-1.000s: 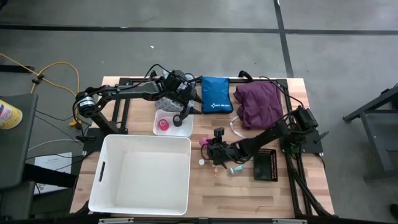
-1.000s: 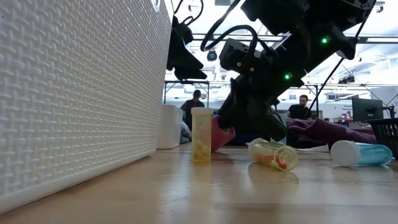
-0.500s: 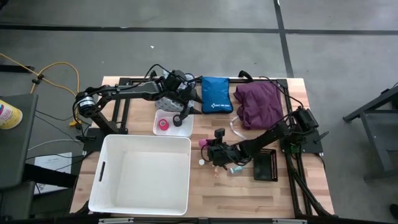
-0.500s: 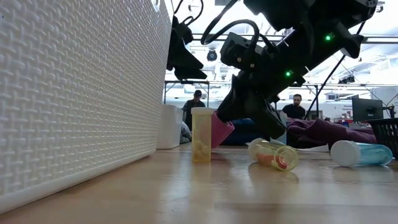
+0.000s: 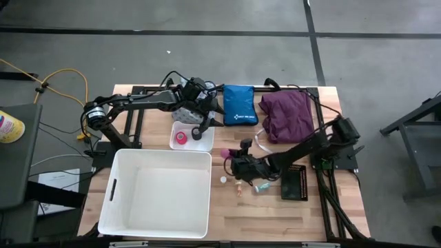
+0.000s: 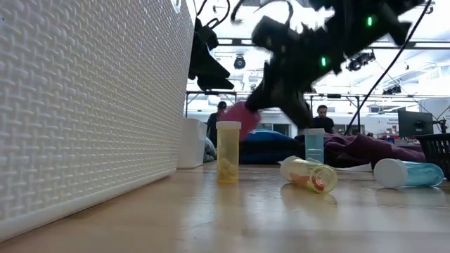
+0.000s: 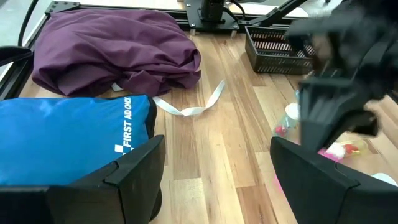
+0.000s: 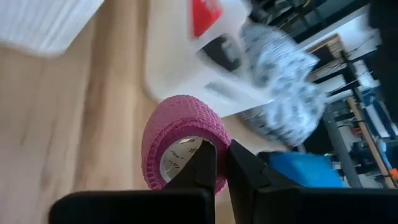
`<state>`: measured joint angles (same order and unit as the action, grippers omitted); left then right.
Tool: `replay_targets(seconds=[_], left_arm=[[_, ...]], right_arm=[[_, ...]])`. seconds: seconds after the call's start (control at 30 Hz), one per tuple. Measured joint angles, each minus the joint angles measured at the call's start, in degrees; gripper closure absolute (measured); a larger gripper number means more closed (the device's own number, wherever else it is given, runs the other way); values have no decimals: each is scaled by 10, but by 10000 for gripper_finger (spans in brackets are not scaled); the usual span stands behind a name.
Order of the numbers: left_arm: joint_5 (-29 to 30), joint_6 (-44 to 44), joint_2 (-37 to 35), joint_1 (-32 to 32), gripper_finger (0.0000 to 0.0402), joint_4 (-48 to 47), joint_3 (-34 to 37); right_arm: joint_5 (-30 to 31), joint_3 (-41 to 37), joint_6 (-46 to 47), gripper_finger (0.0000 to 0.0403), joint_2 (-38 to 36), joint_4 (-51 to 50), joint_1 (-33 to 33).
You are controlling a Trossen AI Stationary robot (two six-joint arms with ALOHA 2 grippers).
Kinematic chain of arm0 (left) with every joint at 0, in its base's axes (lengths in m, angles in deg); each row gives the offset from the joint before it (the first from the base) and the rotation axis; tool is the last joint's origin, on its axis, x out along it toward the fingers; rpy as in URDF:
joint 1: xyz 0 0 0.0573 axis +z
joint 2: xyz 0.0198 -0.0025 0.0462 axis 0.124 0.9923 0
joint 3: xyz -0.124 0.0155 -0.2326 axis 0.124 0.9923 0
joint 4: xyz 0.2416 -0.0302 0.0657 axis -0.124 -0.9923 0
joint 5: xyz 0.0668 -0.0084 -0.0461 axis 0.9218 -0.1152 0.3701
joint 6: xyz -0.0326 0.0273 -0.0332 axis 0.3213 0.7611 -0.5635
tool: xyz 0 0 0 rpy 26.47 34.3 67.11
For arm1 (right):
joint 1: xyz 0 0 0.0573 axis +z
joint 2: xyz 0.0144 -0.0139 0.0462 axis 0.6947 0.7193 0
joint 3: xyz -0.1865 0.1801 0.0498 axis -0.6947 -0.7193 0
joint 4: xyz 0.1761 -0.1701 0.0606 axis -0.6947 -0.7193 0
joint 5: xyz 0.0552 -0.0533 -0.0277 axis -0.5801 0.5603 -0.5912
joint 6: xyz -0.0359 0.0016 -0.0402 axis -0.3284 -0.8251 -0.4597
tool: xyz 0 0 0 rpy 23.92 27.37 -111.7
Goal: Pick & place medical supplies in basket/bin
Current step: Put the pink bandage into the white bin
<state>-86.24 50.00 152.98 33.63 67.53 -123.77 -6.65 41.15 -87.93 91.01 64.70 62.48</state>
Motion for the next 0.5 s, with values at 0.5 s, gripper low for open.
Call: replay_targets(seconds=[0.5], left_arm=[[4,0,0,0,118,0,0]], right_arm=[[3,0,25,394,-174,-120,-3]])
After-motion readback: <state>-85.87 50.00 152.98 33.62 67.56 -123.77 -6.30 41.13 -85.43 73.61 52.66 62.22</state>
